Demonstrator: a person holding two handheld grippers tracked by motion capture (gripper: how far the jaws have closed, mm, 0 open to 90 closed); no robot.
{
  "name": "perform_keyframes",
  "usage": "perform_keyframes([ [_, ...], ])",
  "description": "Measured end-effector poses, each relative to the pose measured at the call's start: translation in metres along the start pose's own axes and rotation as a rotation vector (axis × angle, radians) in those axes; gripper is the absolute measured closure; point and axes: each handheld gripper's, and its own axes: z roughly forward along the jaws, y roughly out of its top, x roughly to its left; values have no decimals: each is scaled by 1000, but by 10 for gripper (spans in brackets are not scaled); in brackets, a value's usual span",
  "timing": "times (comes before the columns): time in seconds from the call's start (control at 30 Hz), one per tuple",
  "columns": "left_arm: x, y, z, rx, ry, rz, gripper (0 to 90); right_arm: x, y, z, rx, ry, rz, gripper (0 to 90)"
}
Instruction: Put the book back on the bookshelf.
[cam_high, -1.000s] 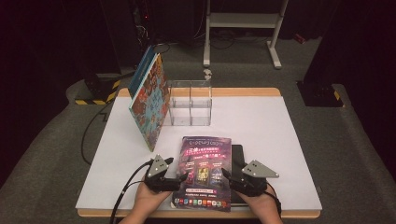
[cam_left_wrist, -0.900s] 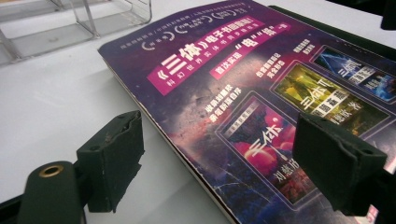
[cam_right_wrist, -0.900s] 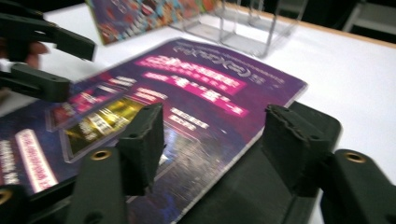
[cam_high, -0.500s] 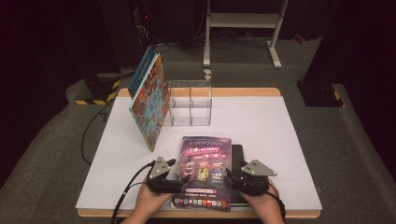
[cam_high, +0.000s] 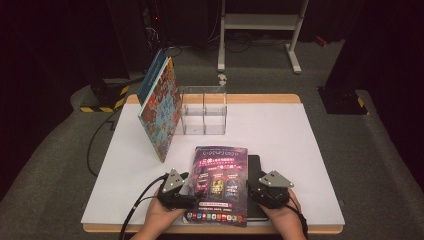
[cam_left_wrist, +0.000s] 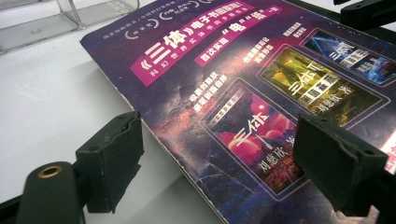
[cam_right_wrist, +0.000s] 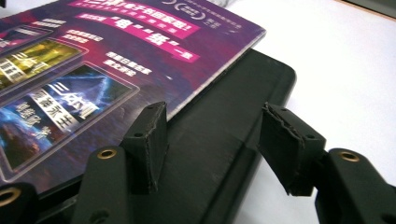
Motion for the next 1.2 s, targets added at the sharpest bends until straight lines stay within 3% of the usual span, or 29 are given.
perform_keyframes([
  [0.27,1,0,0,13,1,9,160,5,5,3,10,1,-8,460],
  [0.5,1,2,-4,-3,-10,-12,163,7,10,0,-6,-8,6,421],
  [0.6,1,1,-3,-4,-9,-11,163,19,22,-1,-30,7,-38,414],
  [0.7,2,1,-3,1,2,-6,163,28,31,9,7,25,-74,414],
  [0.77,8,5,-8,-10,21,-10,166,28,30,15,45,37,-74,436],
  [0.8,11,7,-10,-20,31,-20,168,25,28,16,45,60,-38,435],
  [0.9,26,11,-16,-41,98,-7,209,20,26,15,46,67,-12,441],
  [1.0,38,12,-18,-33,150,-8,346,21,25,14,38,62,-22,449],
  [1.07,42,11,-16,-4,209,17,414,21,24,14,36,60,-21,451],
  [1.2,43,4,-9,73,240,24,478,20,23,12,32,62,-19,451],
])
